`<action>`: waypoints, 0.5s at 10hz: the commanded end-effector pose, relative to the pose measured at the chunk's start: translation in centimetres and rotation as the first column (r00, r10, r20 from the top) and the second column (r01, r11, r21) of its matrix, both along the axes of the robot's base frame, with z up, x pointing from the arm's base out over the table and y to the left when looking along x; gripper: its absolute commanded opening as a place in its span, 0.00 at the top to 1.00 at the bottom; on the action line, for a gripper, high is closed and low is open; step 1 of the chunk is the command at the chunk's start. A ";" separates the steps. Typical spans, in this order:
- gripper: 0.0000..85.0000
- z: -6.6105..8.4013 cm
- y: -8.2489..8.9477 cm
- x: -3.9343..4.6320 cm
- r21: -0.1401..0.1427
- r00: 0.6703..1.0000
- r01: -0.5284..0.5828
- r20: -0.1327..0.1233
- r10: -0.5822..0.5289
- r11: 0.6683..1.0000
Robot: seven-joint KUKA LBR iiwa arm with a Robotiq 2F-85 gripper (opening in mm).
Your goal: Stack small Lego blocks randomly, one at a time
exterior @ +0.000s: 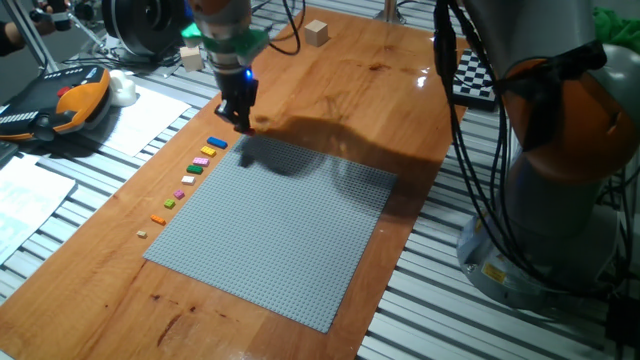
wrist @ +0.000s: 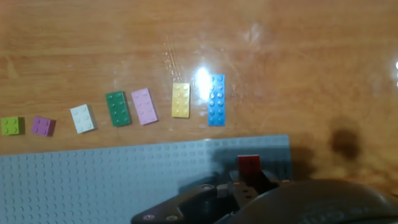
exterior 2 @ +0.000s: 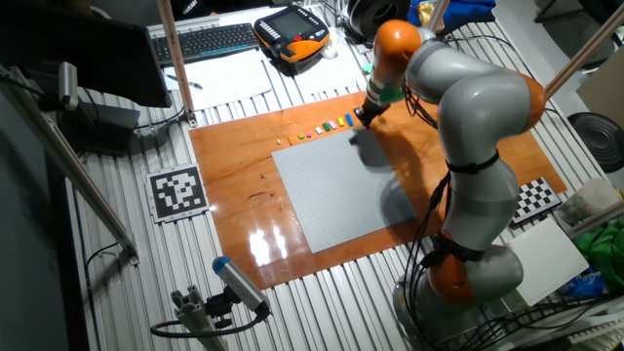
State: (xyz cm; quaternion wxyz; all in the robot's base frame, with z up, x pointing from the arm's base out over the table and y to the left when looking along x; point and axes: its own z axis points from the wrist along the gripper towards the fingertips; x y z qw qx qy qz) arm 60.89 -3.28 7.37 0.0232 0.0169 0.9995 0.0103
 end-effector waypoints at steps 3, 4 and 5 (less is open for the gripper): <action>1.00 -1.4 0.6 -0.51 -0.004 1.000 0.023 -0.016 -0.023 1.000; 1.00 -2.0 0.8 -0.83 -0.012 0.999 0.035 -0.014 -0.035 0.999; 1.00 -2.5 0.9 -1.04 -0.020 0.999 0.041 -0.014 -0.041 0.999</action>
